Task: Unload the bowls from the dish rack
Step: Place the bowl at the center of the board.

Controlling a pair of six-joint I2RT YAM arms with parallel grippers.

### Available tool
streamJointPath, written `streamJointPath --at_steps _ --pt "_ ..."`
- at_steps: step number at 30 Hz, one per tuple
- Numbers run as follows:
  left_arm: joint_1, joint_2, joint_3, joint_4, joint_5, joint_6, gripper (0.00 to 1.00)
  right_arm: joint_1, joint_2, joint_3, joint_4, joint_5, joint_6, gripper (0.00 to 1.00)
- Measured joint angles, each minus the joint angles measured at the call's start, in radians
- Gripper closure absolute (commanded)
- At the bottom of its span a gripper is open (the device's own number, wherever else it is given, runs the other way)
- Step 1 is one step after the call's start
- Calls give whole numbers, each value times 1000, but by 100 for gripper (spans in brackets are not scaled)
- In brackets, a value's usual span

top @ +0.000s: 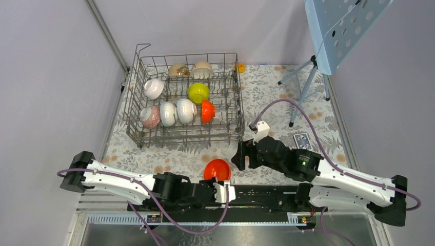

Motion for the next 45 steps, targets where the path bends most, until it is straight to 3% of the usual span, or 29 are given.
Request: streamJointPath --at_steps 9,18,32,37,45 --pt "0 4 -8 -3 18 58 100 7 -18 0 0 -38 30 32" --pt "0 66 17 -97 35 105 100 93 126 20 -30 -32 24 35" --pt "-8 117 108 -181 40 167 100 97 216 66 -18 -27 12 41" --pt "-8 117 110 -184 40 172 100 97 277 98 -16 -24 8 50" --pt "-9 117 118 -193 47 172 100 97 304 106 -26 -5 5 54"
